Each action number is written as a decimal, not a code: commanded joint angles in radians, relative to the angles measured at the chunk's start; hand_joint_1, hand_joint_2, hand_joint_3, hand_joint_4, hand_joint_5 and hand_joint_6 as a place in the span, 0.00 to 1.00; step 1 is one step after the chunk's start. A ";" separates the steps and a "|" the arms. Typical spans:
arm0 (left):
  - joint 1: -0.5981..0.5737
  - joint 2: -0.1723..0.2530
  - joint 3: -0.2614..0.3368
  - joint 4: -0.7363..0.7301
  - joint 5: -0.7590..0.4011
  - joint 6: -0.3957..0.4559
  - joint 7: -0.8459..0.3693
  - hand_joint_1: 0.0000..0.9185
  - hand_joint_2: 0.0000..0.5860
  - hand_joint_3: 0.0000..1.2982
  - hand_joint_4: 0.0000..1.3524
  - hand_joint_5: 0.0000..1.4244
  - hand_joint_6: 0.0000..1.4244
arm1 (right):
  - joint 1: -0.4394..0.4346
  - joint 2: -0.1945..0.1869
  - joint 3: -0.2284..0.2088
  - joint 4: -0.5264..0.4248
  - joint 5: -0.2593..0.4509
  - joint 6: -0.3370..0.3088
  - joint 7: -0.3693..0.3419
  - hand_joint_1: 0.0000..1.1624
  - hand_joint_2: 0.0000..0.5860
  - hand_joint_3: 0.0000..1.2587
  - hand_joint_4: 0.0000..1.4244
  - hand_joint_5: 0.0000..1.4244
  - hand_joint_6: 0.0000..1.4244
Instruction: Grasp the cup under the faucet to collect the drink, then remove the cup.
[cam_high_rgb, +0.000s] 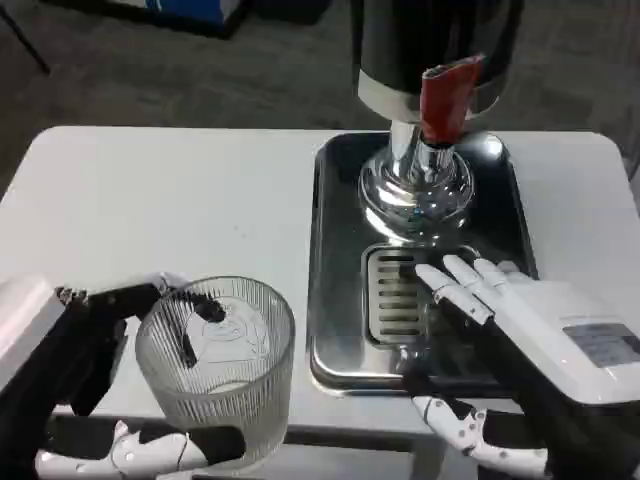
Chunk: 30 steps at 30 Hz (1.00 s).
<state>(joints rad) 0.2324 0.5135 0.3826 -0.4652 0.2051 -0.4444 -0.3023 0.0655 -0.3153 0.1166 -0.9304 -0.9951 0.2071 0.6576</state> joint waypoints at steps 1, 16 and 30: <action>0.007 0.007 0.010 0.000 -0.010 -0.008 0.005 0.52 0.09 0.72 0.85 0.95 1.00 | 0.003 0.011 -0.002 0.004 -0.006 0.002 0.011 0.32 0.83 0.05 0.00 0.00 0.00; 0.008 0.009 0.015 0.000 -0.016 -0.010 0.006 0.52 0.09 0.72 0.85 0.95 1.00 | 0.007 0.015 -0.009 0.000 -0.006 0.008 0.021 0.32 0.83 0.06 0.00 0.00 0.00; -0.149 -0.013 -0.044 0.066 0.044 0.038 0.047 0.52 0.09 0.72 0.85 0.95 1.00 | 0.033 0.040 -0.055 -0.005 -0.004 0.057 0.027 0.33 0.84 0.04 0.00 0.00 0.00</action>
<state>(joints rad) 0.1172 0.5068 0.3528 -0.4216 0.2359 -0.4123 -0.2904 0.0850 -0.2841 0.0777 -0.9302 -0.9965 0.2525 0.6815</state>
